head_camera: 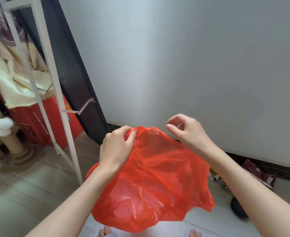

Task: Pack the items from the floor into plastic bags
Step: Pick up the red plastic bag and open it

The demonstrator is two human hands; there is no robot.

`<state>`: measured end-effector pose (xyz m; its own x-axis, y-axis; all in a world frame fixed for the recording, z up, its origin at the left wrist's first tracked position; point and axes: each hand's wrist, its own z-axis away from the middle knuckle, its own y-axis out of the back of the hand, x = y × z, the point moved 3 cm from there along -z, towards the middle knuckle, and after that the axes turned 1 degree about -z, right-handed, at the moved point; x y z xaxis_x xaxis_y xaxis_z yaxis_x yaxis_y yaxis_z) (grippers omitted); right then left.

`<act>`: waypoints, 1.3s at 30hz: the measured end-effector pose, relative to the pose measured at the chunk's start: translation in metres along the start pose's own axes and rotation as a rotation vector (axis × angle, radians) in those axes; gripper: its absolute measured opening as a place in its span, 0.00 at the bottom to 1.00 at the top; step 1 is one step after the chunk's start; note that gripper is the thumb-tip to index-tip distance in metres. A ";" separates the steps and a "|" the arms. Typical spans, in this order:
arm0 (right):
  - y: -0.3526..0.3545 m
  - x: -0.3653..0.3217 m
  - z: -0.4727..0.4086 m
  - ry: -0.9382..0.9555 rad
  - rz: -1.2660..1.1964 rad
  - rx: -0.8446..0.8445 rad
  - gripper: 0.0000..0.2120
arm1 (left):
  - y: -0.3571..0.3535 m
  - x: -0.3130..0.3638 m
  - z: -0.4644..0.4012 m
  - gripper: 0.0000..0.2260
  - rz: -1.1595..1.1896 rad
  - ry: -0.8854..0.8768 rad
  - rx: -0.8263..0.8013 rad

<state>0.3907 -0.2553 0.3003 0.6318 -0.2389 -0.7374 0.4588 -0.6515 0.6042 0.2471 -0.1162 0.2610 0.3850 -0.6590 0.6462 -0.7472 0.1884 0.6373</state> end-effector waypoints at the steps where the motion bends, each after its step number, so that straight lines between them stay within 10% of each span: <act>1: -0.004 -0.009 0.003 0.050 0.027 0.031 0.02 | 0.003 -0.001 -0.001 0.13 0.000 0.027 0.028; 10: -0.033 -0.004 0.022 0.254 0.141 0.092 0.26 | 0.024 0.021 0.004 0.19 0.468 0.077 -0.145; 15: -0.032 0.015 0.018 0.370 0.315 0.058 0.21 | 0.034 0.027 0.008 0.19 0.655 0.127 -0.223; 18: -0.027 0.017 0.012 0.432 0.440 0.132 0.07 | 0.036 0.020 0.006 0.23 0.584 0.112 -0.206; 24: -0.018 0.021 0.009 0.360 0.360 0.046 0.17 | 0.037 -0.016 -0.005 0.13 -0.213 0.082 0.014; 31: -0.019 0.014 0.007 0.213 -0.023 -0.057 0.10 | -0.011 0.037 0.019 0.23 -0.224 -0.582 -0.193; 35: -0.012 0.010 0.008 0.211 -0.094 -0.010 0.05 | -0.011 0.031 0.014 0.10 0.010 -0.394 -0.142; 39: -0.007 0.025 0.014 0.138 0.133 -0.198 0.21 | -0.002 0.009 0.000 0.10 0.008 -0.191 -0.021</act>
<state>0.3942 -0.2670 0.2731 0.7674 -0.2036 -0.6080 0.4709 -0.4646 0.7499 0.2521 -0.1226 0.2650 0.2675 -0.7834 0.5610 -0.7376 0.2082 0.6424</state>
